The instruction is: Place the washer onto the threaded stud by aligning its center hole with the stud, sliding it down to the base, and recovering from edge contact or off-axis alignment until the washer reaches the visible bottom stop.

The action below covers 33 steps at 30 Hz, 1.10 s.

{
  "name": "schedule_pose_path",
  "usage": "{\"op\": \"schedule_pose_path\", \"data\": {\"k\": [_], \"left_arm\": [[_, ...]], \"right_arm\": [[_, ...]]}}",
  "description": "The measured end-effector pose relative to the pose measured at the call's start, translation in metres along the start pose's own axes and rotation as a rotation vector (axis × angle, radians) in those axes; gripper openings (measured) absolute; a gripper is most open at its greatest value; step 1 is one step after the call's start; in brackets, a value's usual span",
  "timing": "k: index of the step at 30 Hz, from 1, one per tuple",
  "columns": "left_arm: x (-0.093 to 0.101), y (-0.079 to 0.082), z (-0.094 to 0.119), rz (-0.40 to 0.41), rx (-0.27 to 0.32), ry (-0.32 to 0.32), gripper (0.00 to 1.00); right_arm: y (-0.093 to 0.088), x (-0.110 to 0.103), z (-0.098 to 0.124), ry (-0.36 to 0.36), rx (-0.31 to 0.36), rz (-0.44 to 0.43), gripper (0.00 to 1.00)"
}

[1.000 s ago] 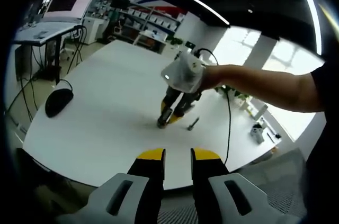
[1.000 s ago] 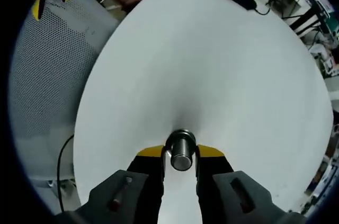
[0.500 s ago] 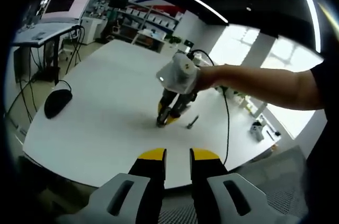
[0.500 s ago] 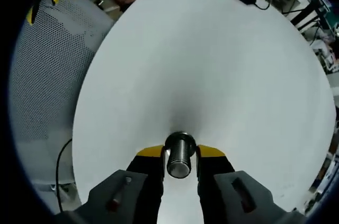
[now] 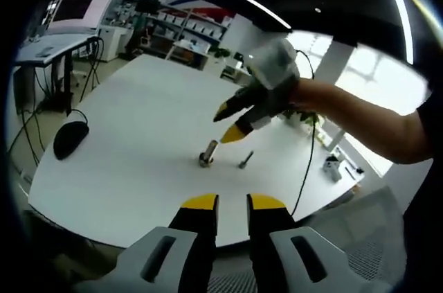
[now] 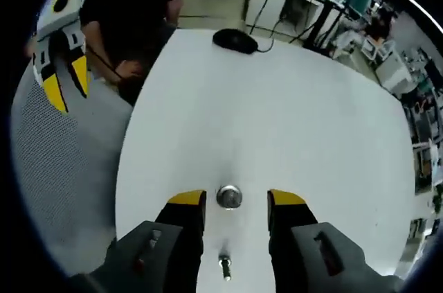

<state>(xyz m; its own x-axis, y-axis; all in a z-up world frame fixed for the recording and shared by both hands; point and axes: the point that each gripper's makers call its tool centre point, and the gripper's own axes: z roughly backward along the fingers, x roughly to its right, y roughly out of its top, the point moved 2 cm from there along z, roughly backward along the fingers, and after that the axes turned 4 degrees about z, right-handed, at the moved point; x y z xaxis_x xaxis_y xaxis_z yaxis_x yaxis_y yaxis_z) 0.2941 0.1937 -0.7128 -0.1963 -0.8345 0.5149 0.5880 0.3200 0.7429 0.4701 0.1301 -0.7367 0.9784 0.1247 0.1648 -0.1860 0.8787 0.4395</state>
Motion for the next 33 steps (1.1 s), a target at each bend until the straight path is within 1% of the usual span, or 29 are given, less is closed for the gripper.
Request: {"op": "schedule_pose_path", "data": {"k": [1, 3, 4, 6, 7, 10, 11, 13, 15, 16, 18, 19, 20, 21, 23, 24, 25, 26, 27, 31, 33], "left_arm": [[0.001, 0.0, 0.0, -0.003, 0.002, -0.002, 0.14], [0.002, 0.0, 0.0, -0.01, 0.001, -0.006, 0.14], [0.002, -0.001, 0.0, -0.012, 0.0, -0.007, 0.14], [0.001, -0.003, 0.002, -0.011, -0.002, -0.009, 0.14], [0.001, -0.004, 0.003, -0.01, -0.002, -0.01, 0.14], [0.001, -0.004, 0.002, -0.01, -0.006, -0.009, 0.15], [0.001, -0.004, 0.002, -0.015, -0.006, -0.012, 0.15], [0.003, -0.003, 0.003, -0.017, 0.0, -0.019, 0.15], [0.003, -0.003, 0.003, -0.023, -0.001, -0.027, 0.15], [0.004, -0.003, 0.003, -0.026, -0.002, -0.032, 0.15], [0.005, -0.003, 0.002, -0.03, -0.008, -0.042, 0.15], [0.006, -0.003, 0.001, -0.032, -0.009, -0.045, 0.15], [0.006, -0.003, 0.001, -0.033, -0.007, -0.048, 0.15], [0.006, -0.002, 0.001, -0.034, -0.003, -0.051, 0.15], [0.005, -0.001, 0.002, -0.033, 0.0, -0.053, 0.15], [0.005, -0.001, 0.002, -0.03, 0.001, -0.054, 0.15], [0.004, -0.001, 0.003, -0.023, 0.005, -0.055, 0.15], [0.005, -0.001, 0.003, -0.019, 0.008, -0.054, 0.15], [0.005, -0.001, 0.003, -0.017, 0.009, -0.055, 0.15], [0.004, 0.001, 0.004, -0.004, 0.024, -0.054, 0.15], [0.005, 0.001, 0.004, -0.006, 0.024, -0.06, 0.15]], "right_arm": [[-0.001, -0.003, 0.007, -0.013, 0.015, -0.011, 0.37], [0.001, -0.015, 0.022, -0.027, 0.087, -0.054, 0.37], [0.004, -0.023, 0.03, -0.021, 0.146, -0.098, 0.37], [0.007, -0.037, 0.047, -0.028, 0.225, -0.166, 0.37], [0.006, -0.039, 0.049, -0.033, 0.238, -0.177, 0.37], [0.002, -0.06, 0.068, -0.047, 0.33, -0.259, 0.37], [-0.001, -0.066, 0.072, -0.044, 0.344, -0.285, 0.37], [-0.009, -0.08, 0.081, -0.039, 0.39, -0.363, 0.37], [-0.018, -0.091, 0.09, -0.055, 0.442, -0.434, 0.37], [-0.023, -0.094, 0.094, -0.069, 0.458, -0.462, 0.37], [-0.04, -0.098, 0.107, -0.133, 0.491, -0.524, 0.36], [-0.046, -0.098, 0.112, -0.162, 0.514, -0.566, 0.36], [-0.055, -0.1, 0.119, -0.188, 0.55, -0.636, 0.36], [-0.06, -0.102, 0.123, -0.194, 0.573, -0.667, 0.36], [-0.074, -0.108, 0.131, -0.212, 0.594, -0.72, 0.36], [-0.087, -0.105, 0.134, -0.244, 0.6, -0.761, 0.36], [-0.092, -0.106, 0.137, -0.261, 0.606, -0.78, 0.36], [-0.096, -0.11, 0.14, -0.275, 0.614, -0.802, 0.36], [-0.098, -0.114, 0.14, -0.271, 0.618, -0.815, 0.36], [-0.101, -0.128, 0.14, -0.268, 0.619, -0.836, 0.36], [-0.102, -0.134, 0.134, -0.267, 0.617, -0.841, 0.36]]}}
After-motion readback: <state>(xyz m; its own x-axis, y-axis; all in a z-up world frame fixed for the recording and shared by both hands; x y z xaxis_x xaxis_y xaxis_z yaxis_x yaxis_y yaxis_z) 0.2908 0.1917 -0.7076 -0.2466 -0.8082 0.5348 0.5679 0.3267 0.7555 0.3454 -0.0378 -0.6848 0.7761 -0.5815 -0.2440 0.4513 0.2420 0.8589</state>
